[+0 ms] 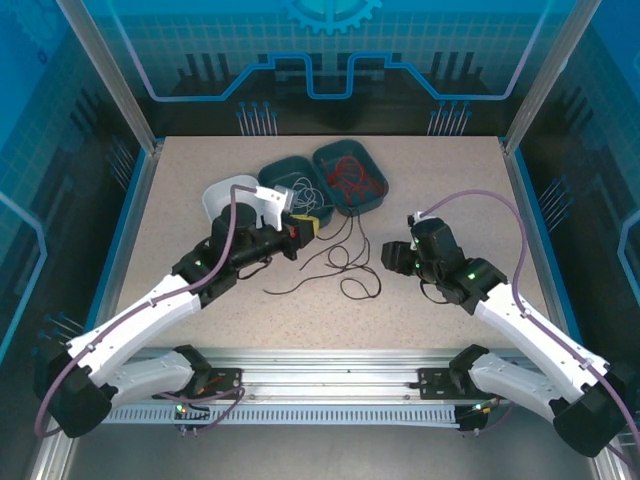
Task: Untangle the cables
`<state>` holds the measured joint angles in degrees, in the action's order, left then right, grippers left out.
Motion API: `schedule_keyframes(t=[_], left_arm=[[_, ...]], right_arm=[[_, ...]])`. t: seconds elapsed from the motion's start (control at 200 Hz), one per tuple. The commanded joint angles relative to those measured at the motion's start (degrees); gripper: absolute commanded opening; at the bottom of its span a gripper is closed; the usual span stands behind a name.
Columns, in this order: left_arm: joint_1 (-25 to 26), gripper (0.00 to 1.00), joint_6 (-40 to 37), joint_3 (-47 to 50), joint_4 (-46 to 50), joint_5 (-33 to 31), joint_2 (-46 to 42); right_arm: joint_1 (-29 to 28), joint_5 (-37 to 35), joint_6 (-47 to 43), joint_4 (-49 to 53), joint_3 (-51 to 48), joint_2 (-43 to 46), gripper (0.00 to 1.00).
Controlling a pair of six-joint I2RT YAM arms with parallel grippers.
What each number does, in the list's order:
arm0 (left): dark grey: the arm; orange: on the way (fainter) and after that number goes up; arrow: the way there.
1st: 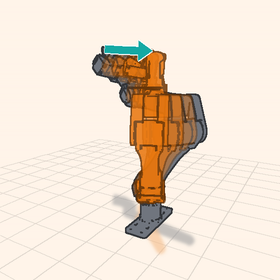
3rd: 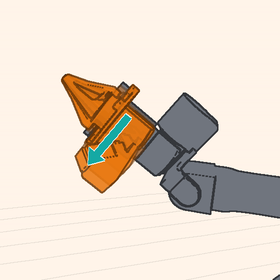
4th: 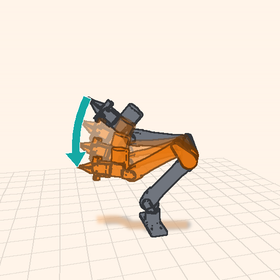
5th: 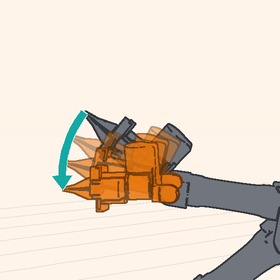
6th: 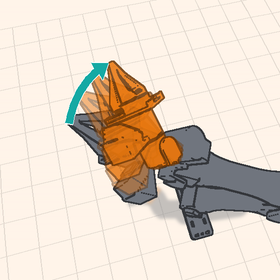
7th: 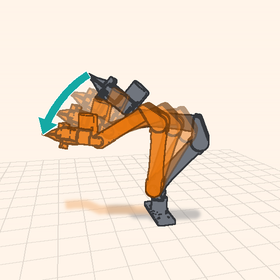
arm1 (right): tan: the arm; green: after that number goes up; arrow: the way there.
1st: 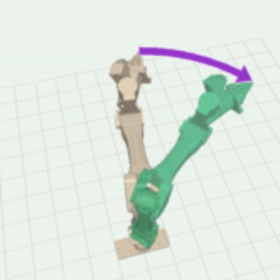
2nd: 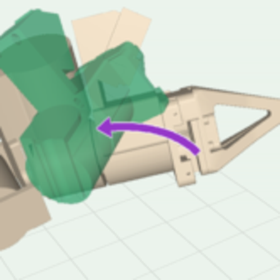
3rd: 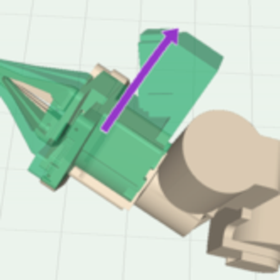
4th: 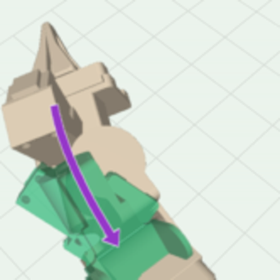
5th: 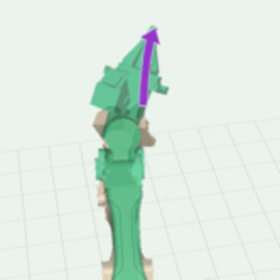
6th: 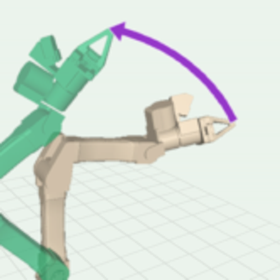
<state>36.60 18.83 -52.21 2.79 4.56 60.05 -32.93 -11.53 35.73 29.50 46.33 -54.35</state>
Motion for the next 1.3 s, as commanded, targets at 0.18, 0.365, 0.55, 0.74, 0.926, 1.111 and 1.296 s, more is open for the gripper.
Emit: schedule_keyframes(t=[0.18,0.365,0.55,0.74,0.926,1.111,1.296], left_arm=[[-5.75,0.0,-4.03,-6.72,11.44,-12.12,-2.49],[-13.09,0.0,-2.5,-7.65,14.15,-14.23,-1.54],[-17.86,0.0,-3.18,-6.89,14.5,-18.08,0.16],[-22.27,0.0,-1.75,-5.84,12.74,-20.22,3.78],[-27.14,0.0,2.18,-3.63,8.98,-20.77,7.54],[-30.78,0.0,5.15,-1.69,5.54,-20.84,11.87],[-34.05,0.0,9.32,0.44,1.12,-19.79,17.61]], right_arm=[[0.59,0.46,-0.21,0.71,-0.29,2.32,1.0],[0.63,0.12,-0.37,1.3,-0.05,1.55,1.0],[0.51,-0.87,-0.74,2.07,0.7,0.65,1.0],[0.5,-0.53,-0.77,2.46,1.22,-0.31,1.0],[0.26,-1.02,-0.23,2.87,1.23,-0.32,1.0],[0.24,-1.74,-0.22,3.2,1.22,0.3,1.0],[0.19,-1.88,-0.31,3.3,1.66,-0.14,1.0]])
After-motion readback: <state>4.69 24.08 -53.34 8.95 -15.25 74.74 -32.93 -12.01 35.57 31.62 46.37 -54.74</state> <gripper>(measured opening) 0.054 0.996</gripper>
